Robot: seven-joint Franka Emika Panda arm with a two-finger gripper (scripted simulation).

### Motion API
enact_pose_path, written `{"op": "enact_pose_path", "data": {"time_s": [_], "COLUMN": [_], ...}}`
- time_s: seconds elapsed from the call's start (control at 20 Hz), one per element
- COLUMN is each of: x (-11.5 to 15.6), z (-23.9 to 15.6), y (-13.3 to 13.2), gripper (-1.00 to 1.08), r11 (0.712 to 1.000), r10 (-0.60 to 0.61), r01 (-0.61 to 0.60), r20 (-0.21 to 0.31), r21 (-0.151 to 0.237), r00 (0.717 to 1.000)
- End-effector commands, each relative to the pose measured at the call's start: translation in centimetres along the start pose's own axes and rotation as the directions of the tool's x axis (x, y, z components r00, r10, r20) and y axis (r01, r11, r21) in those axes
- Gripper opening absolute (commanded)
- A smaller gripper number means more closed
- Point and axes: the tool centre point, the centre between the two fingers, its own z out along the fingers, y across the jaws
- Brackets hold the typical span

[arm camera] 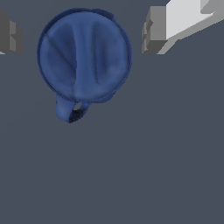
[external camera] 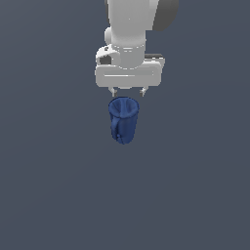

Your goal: Pick up the object and move it to a goal position.

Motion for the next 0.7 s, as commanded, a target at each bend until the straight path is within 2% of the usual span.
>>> {"op": "enact_pose_path", "data": {"time_s": [0.0,0.3,0.65], "x": [0.0,-0.08,0.23], "z": [0.0,0.12,0.18], "y": [0.0,0.26,0.36], "gripper": [0.28,0.28,0.28], "r11": [1.0,1.0,1.0], "r10": [0.0,-0.019,-0.005], "r01": [0.0,0.019,0.005], "r20": [0.0,-0.001,0.01], "r21": [0.0,-0.012,-0.008], "r00": [1.0,1.0,1.0]}}
